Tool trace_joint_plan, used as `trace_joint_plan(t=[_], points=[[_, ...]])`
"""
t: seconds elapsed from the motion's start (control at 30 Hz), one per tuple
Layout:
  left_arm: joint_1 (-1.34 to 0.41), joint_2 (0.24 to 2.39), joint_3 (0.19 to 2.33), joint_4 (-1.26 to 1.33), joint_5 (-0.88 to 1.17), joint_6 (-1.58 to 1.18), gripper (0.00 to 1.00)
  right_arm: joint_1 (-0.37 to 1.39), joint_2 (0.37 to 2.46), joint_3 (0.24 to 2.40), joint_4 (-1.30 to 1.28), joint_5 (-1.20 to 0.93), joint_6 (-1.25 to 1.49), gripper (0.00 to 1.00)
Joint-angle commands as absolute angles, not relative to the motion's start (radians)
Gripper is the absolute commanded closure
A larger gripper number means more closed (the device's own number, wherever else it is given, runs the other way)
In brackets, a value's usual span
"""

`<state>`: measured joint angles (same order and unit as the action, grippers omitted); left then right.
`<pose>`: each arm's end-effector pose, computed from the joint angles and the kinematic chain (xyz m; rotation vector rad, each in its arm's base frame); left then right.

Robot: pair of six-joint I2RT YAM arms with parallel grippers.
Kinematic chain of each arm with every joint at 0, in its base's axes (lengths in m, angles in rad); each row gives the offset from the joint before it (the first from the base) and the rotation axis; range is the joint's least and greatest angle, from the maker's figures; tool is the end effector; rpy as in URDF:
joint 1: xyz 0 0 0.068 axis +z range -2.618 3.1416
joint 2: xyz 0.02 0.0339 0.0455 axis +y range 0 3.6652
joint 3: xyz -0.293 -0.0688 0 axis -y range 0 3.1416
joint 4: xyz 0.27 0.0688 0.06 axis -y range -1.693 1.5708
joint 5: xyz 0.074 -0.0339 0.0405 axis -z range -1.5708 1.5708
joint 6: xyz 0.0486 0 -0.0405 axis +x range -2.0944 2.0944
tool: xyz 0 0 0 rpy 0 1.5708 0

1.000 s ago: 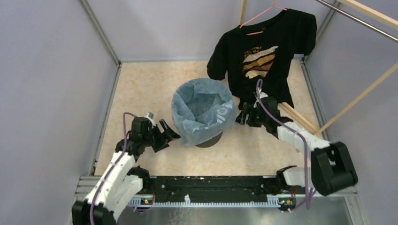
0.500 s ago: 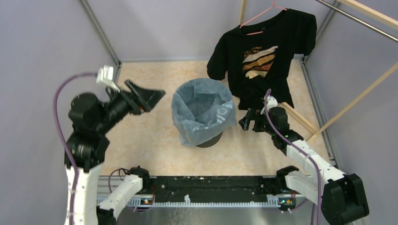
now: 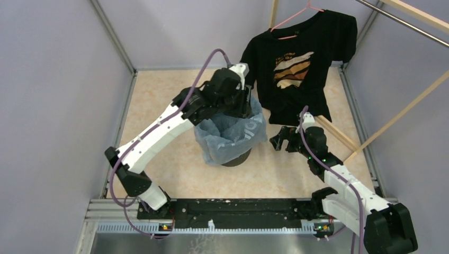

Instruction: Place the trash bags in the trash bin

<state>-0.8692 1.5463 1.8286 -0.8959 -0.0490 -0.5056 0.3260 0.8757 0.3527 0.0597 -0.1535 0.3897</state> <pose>0.2313 -0.2701 0.4687 0.3832 2.2448 -0.7065 0.1922 0.0728 0.2011 -0.0326 2.0819 0.6002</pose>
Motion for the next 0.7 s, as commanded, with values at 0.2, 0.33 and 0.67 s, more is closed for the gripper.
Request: trace_joint_plan(t=[0.2,0.33,0.67], points=[[-0.879,1.575,1.690,-0.890,-0.297,-0.479,0.49,0.327,0.827,0.286,0.187,-0.099,0.397,0.02],[-0.879,1.567,1.556,-0.781,-0.228,-0.488,0.41,0.327,0.843,0.283,0.196,-0.093,0.401,0.03],[-0.878,1.763,1.717,-0.767,-0.180,-0.424,0.33,0.327,0.826,0.260,0.218,-0.093,0.405,0.05]])
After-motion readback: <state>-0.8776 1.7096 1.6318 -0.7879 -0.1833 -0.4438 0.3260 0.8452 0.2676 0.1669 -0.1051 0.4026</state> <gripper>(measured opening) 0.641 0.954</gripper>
